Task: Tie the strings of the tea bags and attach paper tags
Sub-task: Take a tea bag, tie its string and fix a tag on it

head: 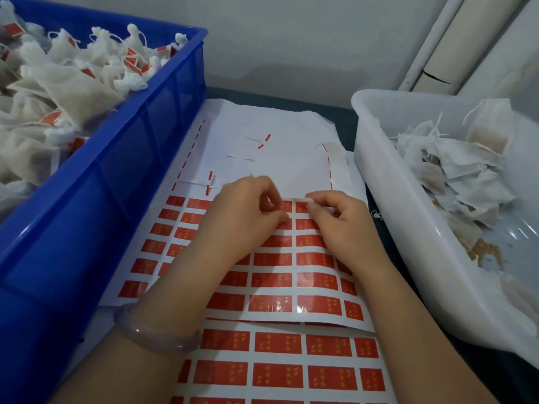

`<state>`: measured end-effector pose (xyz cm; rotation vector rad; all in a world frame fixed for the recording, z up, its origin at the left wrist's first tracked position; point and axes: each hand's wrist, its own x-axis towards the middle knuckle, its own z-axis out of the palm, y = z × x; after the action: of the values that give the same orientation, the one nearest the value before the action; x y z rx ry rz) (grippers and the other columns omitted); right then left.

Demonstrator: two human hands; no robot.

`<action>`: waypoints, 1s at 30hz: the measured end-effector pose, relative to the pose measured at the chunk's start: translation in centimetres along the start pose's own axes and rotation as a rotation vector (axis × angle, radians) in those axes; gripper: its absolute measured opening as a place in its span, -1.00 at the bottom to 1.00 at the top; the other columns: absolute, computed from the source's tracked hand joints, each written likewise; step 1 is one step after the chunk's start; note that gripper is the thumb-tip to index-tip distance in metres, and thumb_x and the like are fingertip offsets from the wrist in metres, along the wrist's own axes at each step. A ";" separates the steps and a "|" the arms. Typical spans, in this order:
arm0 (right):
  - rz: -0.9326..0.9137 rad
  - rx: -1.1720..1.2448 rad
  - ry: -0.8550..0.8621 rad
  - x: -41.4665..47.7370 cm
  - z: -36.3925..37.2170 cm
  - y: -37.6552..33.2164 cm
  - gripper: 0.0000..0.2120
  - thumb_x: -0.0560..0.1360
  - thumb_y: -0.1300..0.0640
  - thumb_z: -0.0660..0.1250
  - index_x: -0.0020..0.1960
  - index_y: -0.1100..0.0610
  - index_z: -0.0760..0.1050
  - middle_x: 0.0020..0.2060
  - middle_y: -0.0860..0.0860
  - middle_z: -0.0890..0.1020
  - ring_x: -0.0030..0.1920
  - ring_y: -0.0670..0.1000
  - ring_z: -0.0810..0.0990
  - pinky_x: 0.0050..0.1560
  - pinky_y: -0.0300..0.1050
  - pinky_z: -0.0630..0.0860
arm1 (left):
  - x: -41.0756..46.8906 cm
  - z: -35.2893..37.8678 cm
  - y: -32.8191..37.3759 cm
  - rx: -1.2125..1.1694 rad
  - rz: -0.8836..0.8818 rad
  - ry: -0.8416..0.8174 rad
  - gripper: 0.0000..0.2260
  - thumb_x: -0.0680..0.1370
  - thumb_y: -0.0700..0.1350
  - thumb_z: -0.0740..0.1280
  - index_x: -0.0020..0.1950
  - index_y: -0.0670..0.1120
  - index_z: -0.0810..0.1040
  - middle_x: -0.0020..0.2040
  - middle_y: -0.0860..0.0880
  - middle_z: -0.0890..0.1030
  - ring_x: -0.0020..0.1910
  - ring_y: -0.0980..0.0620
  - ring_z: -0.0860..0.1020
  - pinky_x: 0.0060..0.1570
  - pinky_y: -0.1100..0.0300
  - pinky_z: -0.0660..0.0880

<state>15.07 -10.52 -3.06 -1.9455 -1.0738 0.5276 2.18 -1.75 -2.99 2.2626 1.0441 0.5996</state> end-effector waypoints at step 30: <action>0.072 0.280 -0.022 0.2 -0.5 0.4 -0.85 0.51 0.10 0.32 -0.12 -0.14 0.58 -0.18 -0.17 0.67 -0.21 -0.16 0.65 -0.21 -0.24 0.59 | -0.5 0.9 1.0 -0.026 0.046 0.016 -0.76 0.46 -0.13 0.40 -0.09 0.17 0.40 -0.25 0.27 0.40 -0.28 0.31 0.40 -0.36 0.48 0.22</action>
<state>15.72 -10.68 -3.13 -1.7392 -0.8932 0.7013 2.94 -2.92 -3.10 2.2683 0.9887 0.6477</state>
